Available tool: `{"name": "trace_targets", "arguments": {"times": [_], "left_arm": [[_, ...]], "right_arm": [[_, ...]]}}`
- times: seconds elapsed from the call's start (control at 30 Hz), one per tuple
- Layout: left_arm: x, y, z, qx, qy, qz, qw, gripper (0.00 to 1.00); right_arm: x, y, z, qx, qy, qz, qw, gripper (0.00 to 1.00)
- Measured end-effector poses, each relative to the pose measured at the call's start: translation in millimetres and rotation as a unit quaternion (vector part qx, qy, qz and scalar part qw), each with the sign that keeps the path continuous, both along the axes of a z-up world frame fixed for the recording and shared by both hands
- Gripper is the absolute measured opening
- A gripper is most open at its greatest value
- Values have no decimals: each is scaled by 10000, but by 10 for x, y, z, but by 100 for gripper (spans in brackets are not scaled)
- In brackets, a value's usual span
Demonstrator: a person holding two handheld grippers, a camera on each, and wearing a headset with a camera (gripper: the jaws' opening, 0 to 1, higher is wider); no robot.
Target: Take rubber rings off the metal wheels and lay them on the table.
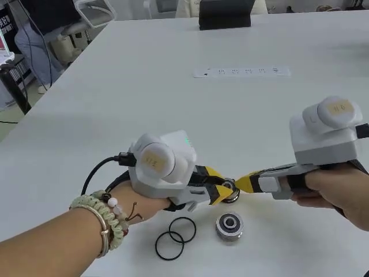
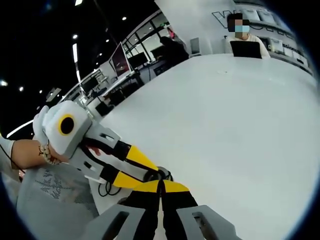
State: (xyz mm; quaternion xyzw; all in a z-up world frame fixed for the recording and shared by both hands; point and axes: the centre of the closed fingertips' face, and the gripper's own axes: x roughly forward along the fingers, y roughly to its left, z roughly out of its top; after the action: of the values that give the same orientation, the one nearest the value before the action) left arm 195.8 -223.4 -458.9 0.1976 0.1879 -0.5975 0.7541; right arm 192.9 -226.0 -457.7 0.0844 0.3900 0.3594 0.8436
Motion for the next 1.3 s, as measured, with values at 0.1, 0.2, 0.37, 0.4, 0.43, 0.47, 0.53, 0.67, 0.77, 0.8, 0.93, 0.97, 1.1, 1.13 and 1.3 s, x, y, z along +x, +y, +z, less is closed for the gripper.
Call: {"name": "trace_targets", "arguments": {"times": [0.1,0.2,0.37,0.4,0.43,0.47,0.53,0.67,0.77,0.8,0.93,0.97,1.1,1.13,1.3], "left_arm": [[1,0,0,-11,15,12,10000,7],[2,2,-2,-26,37,24,10000,7],[4,3,-3,-52,75,44,9999,7],[5,3,-3,-59,83,49,9999,7],[7,3,-4,-69,96,63,9999,7],[8,3,-4,-72,100,67,9999,7],[8,4,-4,-72,98,73,9999,7],[18,4,-4,-88,111,123,9998,7],[18,4,-3,-94,119,138,9998,7],[18,5,-3,-92,123,146,9998,7],[22,5,-3,-96,146,201,9996,7],[24,4,-3,-90,153,203,9996,7],[25,2,-2,-54,169,211,9996,7],[26,1,-2,-35,174,215,9996,8],[24,8,-4,42,197,180,9996,8]], "right_arm": [[1,12,10,17,-11,25,10000,0],[-1,22,19,28,-25,50,10000,0],[-5,48,43,83,-46,98,9999,0],[-7,59,49,85,-61,121,9999,0],[-9,66,51,78,-71,141,9998,0],[-15,83,56,82,-91,182,9998,0],[-20,171,163,420,-153,254,9987,0],[0,213,172,167,-352,297,9988,0],[-6,214,156,218,-251,254,9991,0],[-2,202,149,207,-240,238,9992,0],[16,137,98,85,-209,156,9996,0],[19,126,85,52,-198,143,9997,0],[24,67,15,-138,-160,113,9997,0],[28,57,7,-149,-155,100,9997,0],[49,32,7,-171,-164,64,9997,0]]}}
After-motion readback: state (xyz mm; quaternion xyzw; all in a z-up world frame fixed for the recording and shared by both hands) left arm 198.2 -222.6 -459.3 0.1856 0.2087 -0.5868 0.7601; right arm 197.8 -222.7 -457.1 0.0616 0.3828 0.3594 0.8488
